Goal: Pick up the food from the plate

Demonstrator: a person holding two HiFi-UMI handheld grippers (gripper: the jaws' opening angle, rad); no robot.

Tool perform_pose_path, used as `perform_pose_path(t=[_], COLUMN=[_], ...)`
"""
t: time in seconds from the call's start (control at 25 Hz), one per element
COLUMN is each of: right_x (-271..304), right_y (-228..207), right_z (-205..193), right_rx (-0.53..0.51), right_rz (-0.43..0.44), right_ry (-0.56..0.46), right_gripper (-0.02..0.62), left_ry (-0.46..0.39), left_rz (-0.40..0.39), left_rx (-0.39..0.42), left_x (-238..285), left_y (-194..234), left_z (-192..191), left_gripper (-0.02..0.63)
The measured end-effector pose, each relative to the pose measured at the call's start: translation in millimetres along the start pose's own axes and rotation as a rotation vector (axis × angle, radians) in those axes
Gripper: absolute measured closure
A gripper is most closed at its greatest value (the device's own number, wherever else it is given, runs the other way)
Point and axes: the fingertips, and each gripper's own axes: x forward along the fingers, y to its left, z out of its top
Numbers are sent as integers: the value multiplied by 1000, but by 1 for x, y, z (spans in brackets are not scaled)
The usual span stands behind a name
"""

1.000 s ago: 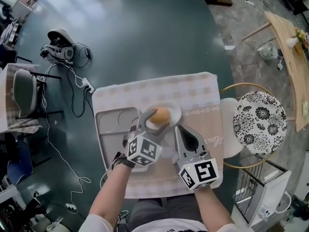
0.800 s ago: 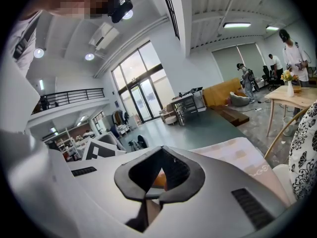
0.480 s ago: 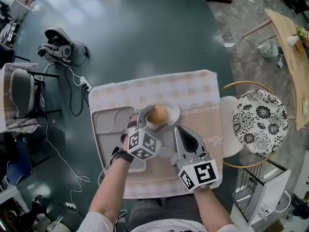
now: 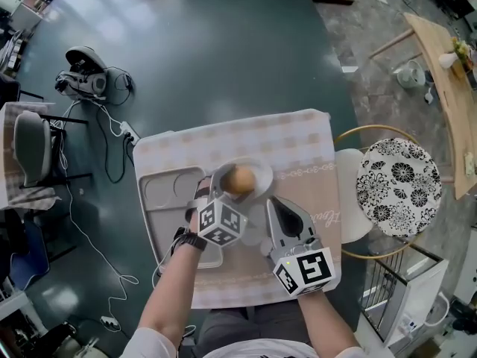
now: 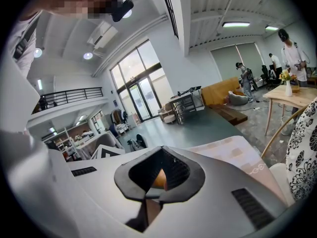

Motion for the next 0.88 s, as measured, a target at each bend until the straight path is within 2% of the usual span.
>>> perform_pose_path(t=[0.28,0.44,0.72,0.88], right_x=[-6,-16,-46,-71], right_y=[6,18,44,51], right_z=[15,28,47,54], right_rx=[-4,-5,-49,-55], right_rz=[-9,7,10,-10], right_ry=[-9,-20,-29,-42], right_gripper=[581,581,581,581], left_ry=[-70,-129,-206,-257], left_rz=[15,-8,7,-17], left_rx=[-110,-192,-248,-291], left_x=[-30,-65,-136,-172], left_y=[1,-6,-17,-34], left_z=[21,37,63,78], left_gripper=[262,262,263,263])
